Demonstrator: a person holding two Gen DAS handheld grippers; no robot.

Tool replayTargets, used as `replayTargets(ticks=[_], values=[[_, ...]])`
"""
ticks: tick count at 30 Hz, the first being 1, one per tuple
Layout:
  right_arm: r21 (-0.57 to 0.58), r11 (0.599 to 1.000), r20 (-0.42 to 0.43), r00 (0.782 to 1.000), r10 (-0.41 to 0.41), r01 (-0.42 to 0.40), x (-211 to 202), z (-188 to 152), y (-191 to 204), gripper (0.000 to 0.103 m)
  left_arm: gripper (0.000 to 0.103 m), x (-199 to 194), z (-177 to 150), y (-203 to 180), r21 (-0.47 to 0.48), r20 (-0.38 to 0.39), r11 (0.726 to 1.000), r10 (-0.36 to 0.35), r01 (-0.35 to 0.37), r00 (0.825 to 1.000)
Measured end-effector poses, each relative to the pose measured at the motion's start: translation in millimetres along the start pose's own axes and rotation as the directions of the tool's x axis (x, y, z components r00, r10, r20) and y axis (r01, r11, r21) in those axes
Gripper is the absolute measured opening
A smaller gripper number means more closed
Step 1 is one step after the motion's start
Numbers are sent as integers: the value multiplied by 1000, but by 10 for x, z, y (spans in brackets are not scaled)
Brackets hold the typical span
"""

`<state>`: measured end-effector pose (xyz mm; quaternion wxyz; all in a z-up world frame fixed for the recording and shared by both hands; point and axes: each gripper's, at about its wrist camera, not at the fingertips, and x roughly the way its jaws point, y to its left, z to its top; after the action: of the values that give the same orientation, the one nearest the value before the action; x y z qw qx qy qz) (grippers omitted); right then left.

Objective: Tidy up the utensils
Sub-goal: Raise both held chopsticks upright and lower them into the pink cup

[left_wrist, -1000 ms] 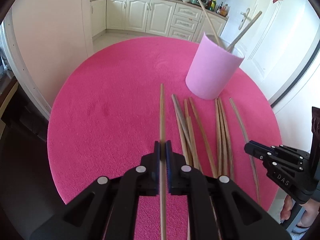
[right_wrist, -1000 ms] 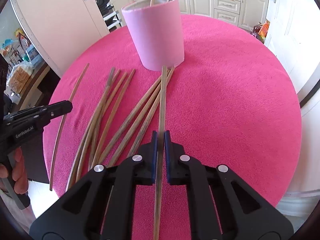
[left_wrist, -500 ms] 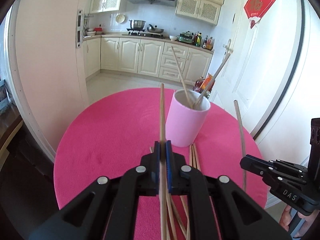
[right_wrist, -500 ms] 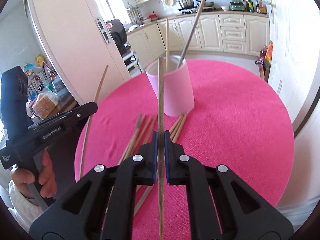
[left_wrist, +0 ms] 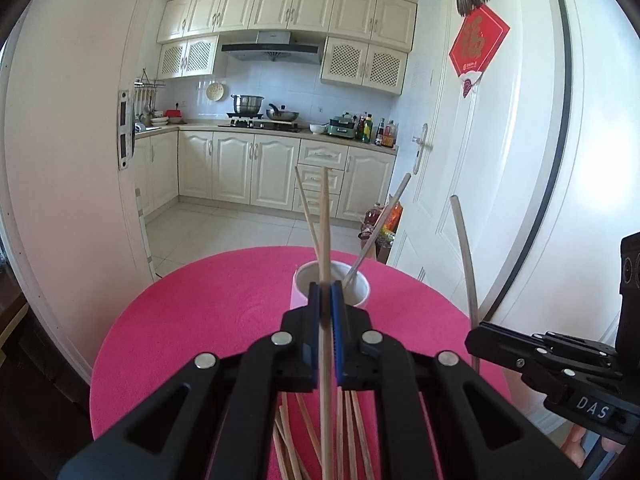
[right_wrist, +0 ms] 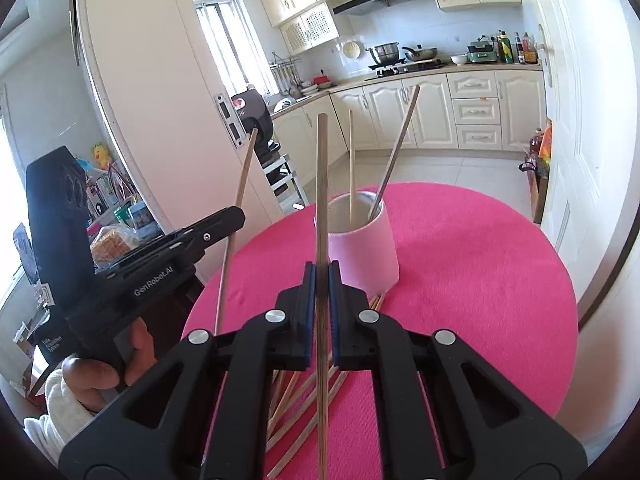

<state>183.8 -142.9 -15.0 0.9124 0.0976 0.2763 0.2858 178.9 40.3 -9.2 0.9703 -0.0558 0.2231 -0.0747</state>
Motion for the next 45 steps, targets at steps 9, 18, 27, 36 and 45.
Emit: replayTargets(ticks=[9,18,27,36,45], values=[[-6,1000,90,996,4,-4,-21,270,-46,6,6,209,279,-85,-10,62,998,-61,62,996],[-9,1000,234,972,-21,24,163,561,-118,6,6,444,518,-111,-8,190,998,-66,68,980],[-10,999,451,892,-36,45,353,829,-158,6,6,685,694,58,-72,316,997,-13,38,949],[-17,998,523,851,-45,63,663,867,-226,6,6,937,720,186,-124,384,992,23,27,923],[-39,997,495,868,-41,69,877,746,-204,6,6,1130,618,240,-129,372,991,31,18,928]])
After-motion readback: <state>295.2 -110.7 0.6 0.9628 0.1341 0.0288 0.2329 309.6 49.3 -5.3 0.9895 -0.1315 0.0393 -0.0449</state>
